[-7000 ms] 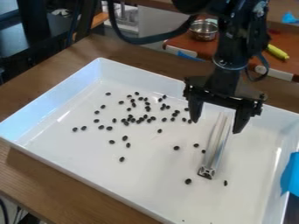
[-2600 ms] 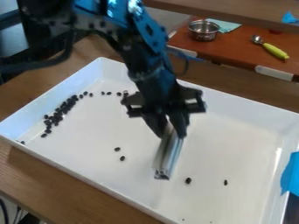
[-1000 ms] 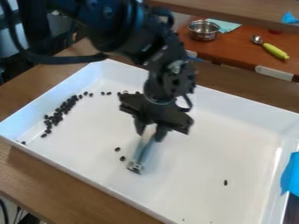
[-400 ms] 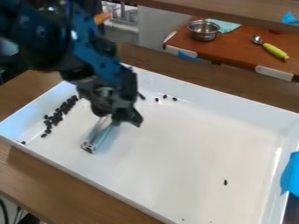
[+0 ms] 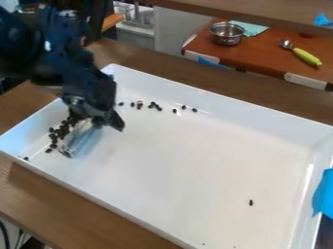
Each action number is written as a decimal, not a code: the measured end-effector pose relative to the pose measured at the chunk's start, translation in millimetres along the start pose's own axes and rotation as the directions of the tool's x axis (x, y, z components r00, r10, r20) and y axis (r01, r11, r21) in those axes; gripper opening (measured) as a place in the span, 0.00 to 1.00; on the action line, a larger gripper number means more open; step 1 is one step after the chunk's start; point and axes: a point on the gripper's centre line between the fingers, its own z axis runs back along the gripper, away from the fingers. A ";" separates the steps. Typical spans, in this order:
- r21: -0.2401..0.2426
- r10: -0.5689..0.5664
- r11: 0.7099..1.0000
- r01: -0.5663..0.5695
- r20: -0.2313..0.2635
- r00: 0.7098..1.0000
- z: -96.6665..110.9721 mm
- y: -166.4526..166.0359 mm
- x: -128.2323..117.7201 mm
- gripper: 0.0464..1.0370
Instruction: Sweep into pile
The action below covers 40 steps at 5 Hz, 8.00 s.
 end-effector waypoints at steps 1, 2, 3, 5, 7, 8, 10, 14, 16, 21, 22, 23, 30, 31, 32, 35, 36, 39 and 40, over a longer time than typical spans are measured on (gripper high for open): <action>-0.002 0.019 1.000 -0.019 -0.032 0.999 -1.1 16.7 -7.9 0.31; -0.087 0.096 0.991 -0.106 -0.105 0.990 15.6 19.5 -6.1 0.31; -0.161 0.223 0.958 -0.239 -0.110 0.969 33.8 18.0 25.2 0.31; -0.325 0.226 0.909 -0.262 -0.145 0.963 61.1 -36.3 57.3 0.30; -0.357 0.177 0.910 -0.212 -0.130 0.976 59.8 -81.6 63.1 0.30; -0.375 0.145 0.910 -0.174 -0.104 0.984 52.1 -101.6 63.8 0.30; -0.423 0.140 0.893 -0.157 -0.071 0.988 44.5 -120.8 77.8 0.30; -0.424 0.164 0.884 -0.196 -0.111 0.980 23.7 -121.6 80.7 0.30; -0.403 0.185 0.889 -0.216 -0.114 0.976 10.0 -96.2 80.3 0.30; -0.060 0.470 0.859 -0.508 -0.298 0.831 -9.0 -29.1 45.5 0.30; 0.065 0.557 0.817 -0.573 -0.348 0.754 -4.4 -25.2 31.5 0.30; 0.130 0.592 0.793 -0.595 -0.395 0.703 -2.0 -9.5 19.3 0.30; 0.179 0.770 0.622 -0.762 -0.317 0.554 -11.8 -62.5 94.2 0.30; 0.202 0.772 0.624 -0.755 -0.312 0.554 -20.9 -65.3 89.2 0.30; 0.192 0.775 0.621 -0.759 -0.292 0.560 -24.0 -64.0 91.8 0.30; 0.274 0.818 0.562 -0.780 -0.325 0.475 -29.3 -20.0 62.3 0.30; 0.297 0.818 0.563 -0.771 -0.336 0.468 -27.9 -12.8 50.6 0.30; 0.283 0.804 0.586 -0.759 -0.317 0.503 -16.8 4.2 20.7 0.30; 0.248 0.784 0.614 -0.750 -0.298 0.544 -10.3 8.6 8.7 0.30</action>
